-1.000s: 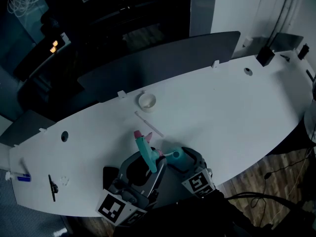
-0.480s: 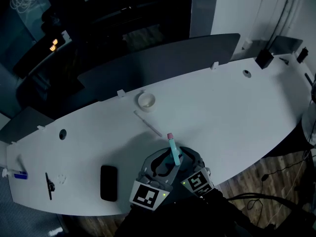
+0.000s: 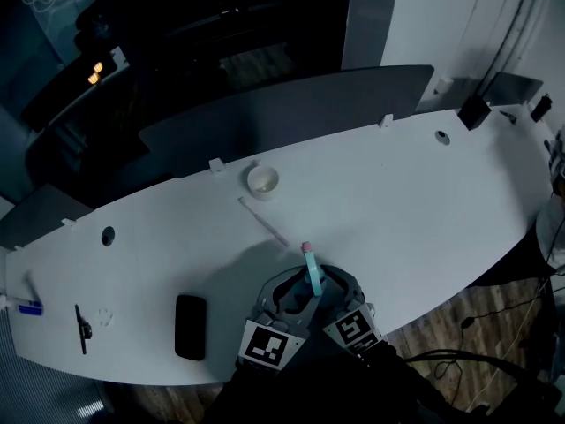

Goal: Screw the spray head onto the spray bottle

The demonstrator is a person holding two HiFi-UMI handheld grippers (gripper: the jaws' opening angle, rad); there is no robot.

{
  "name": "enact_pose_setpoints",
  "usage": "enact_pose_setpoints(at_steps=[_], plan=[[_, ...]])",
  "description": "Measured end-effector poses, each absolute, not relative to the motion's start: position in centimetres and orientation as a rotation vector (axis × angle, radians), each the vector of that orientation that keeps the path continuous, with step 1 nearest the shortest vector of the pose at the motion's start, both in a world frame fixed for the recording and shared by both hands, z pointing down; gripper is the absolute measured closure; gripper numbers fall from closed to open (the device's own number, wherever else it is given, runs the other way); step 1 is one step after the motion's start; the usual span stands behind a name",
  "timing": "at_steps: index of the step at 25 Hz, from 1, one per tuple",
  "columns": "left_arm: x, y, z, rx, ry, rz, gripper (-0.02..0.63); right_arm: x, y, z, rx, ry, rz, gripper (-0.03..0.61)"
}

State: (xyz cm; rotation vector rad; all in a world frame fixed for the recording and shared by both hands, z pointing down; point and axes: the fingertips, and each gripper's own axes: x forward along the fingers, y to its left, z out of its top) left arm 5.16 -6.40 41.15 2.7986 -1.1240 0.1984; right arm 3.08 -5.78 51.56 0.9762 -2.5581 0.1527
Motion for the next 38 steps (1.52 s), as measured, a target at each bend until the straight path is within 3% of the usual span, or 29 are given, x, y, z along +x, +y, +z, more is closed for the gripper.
enact_pose_setpoints(at_steps=[10,21,27,38], plan=[[5.4,-5.9,41.8,2.894,-1.105,0.325,0.477,2.9,-5.7,51.3,0.969,-2.564,0.158,0.227],[5.4,-4.8,43.1,2.992,-0.687,0.817,0.477,2.4,-5.0,52.1,0.586,-2.631,0.065,0.227],[5.0,-5.3,42.8,2.902,-0.711,0.567,0.476,2.3,-5.1,52.1,0.593,-2.638,0.063,0.227],[5.0,-5.1,42.6,2.991,-0.678,0.463,0.477,2.6,-4.9,52.1,0.442,-2.722,0.156,0.227]])
